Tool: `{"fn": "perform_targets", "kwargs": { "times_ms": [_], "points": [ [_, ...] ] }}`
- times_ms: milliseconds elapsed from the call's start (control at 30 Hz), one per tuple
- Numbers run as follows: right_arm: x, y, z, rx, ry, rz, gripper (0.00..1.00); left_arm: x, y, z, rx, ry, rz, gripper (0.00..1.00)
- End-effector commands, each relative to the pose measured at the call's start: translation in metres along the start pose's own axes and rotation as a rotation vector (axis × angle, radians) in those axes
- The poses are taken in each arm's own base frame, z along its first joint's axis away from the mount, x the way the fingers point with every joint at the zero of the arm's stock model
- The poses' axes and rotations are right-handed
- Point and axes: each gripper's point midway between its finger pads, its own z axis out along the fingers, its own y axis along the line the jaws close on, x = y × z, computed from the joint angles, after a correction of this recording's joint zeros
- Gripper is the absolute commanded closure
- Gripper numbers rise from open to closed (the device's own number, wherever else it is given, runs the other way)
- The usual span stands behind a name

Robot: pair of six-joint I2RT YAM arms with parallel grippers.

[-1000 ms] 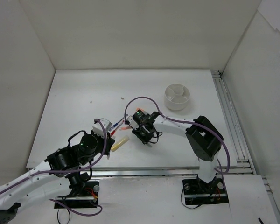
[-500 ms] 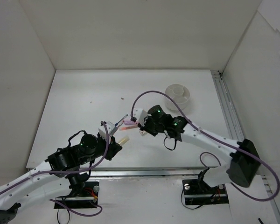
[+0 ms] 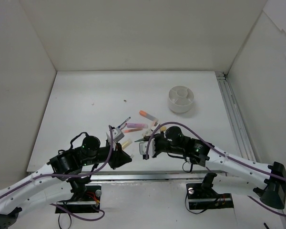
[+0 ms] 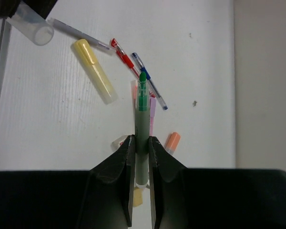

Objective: Sort the stationery into containers
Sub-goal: Close the pen cap on the pen.

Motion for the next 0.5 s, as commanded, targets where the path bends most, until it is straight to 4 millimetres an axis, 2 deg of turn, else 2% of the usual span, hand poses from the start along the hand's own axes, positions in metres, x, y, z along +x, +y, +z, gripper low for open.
{"fn": "perform_targets", "kwargs": {
  "times_ms": [0,167,200,300,467],
  "points": [
    [-0.032,-0.023,-0.010,0.061,-0.098,-0.176,1.00,-0.025,-0.033,0.002,0.158,-0.057,0.006,1.00],
    [-0.031,-0.021,-0.011,0.062,-0.100,-0.284,1.00,-0.023,-0.039,0.005,0.190,-0.017,-0.008,1.00],
    [-0.037,-0.020,-0.012,0.066,-0.122,-0.295,1.00,-0.020,-0.040,0.006,0.194,-0.012,-0.030,1.00],
    [-0.037,-0.005,-0.012,0.011,-0.130,-0.348,1.00,-0.018,-0.040,0.004,0.197,0.005,-0.043,1.00],
    [-0.031,0.007,-0.011,-0.029,-0.077,-0.312,1.00,-0.020,-0.037,0.000,0.204,-0.002,-0.089,1.00]
  ]
}}
